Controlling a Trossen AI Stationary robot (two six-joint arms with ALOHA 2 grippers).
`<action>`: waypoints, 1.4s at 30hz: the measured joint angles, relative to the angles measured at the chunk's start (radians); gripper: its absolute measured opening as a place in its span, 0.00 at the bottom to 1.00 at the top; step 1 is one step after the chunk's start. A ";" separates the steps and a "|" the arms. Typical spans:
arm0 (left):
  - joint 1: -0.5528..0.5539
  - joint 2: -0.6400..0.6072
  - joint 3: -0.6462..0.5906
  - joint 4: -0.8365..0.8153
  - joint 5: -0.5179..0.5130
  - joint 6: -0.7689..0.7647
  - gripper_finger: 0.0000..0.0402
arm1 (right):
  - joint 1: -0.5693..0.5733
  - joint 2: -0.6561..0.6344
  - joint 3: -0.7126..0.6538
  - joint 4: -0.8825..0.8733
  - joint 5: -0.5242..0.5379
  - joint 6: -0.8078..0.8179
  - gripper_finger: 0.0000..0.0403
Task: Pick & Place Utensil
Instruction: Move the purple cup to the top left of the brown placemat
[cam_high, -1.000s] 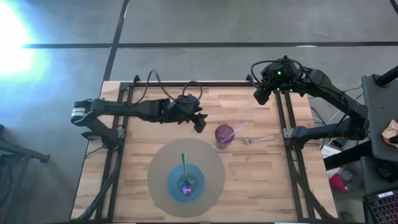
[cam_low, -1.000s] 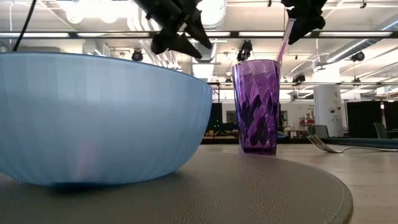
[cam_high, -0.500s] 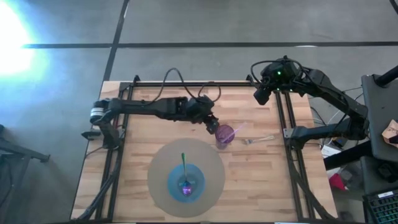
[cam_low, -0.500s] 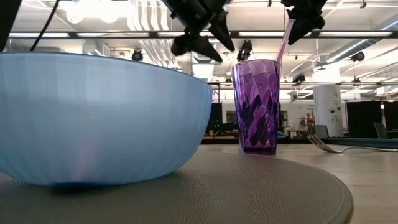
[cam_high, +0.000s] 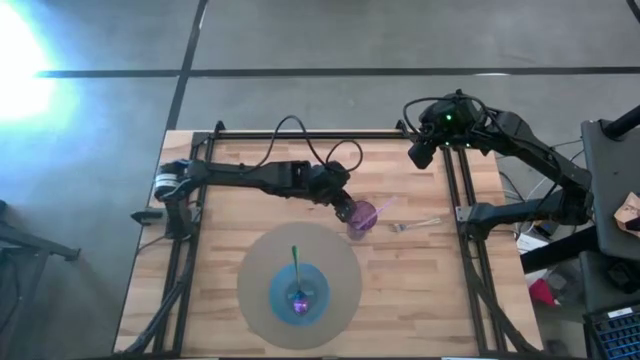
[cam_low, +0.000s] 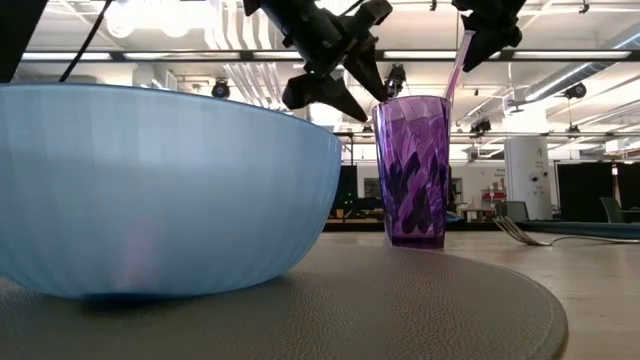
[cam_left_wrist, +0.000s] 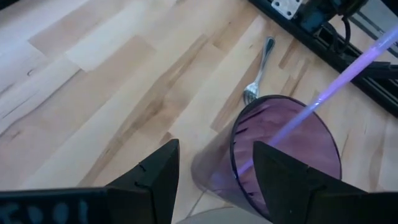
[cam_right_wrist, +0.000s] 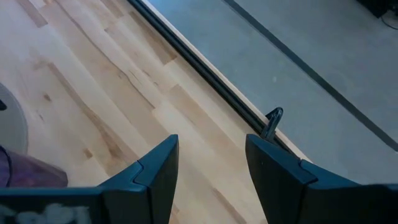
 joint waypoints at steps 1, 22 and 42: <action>-0.001 0.000 0.000 0.000 0.001 0.001 0.49 | 0.000 0.000 0.000 0.000 0.000 0.000 0.45; -0.028 0.002 -0.088 0.105 0.011 0.002 0.49 | 0.000 0.000 0.000 0.001 0.000 0.005 0.45; -0.029 0.032 -0.086 0.133 0.053 0.007 0.35 | 0.000 0.000 0.000 0.002 0.000 0.005 0.45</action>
